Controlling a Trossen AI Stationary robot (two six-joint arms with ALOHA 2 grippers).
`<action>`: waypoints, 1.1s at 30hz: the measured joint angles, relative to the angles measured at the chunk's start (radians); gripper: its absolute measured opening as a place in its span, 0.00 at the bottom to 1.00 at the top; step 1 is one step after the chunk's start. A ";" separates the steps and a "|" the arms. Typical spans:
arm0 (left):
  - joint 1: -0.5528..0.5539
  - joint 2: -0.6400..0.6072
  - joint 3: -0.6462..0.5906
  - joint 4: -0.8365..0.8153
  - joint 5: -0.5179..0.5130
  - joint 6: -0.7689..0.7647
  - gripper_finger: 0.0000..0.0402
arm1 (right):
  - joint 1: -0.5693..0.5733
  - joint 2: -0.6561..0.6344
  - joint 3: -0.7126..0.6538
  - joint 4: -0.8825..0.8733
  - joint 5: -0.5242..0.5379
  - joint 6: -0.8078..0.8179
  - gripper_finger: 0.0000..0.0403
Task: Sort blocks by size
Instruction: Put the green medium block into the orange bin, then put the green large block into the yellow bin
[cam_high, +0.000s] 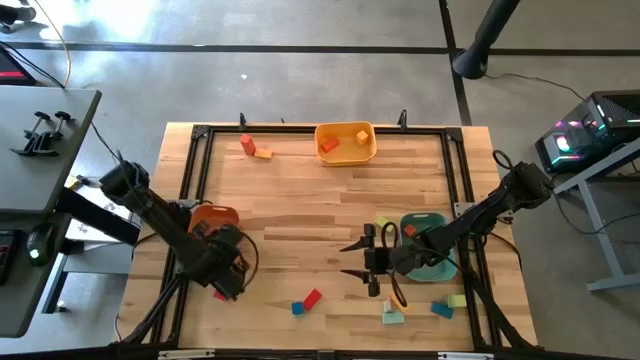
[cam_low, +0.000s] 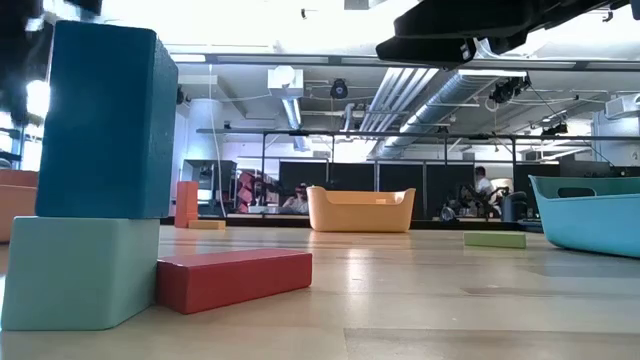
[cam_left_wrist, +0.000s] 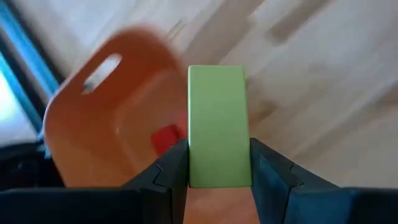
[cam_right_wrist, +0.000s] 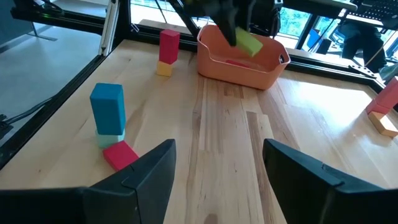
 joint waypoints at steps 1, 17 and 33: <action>0.006 -0.024 -0.047 0.019 0.018 -0.021 0.29 | 0.000 0.000 0.000 0.000 0.000 0.000 0.59; 0.083 -0.301 -0.348 0.137 0.097 -0.156 0.38 | -0.004 0.000 0.000 -0.007 0.000 -0.001 0.59; 0.049 -0.301 -0.278 0.187 -0.237 -0.131 0.55 | -0.004 0.000 0.000 -0.027 0.000 0.045 0.59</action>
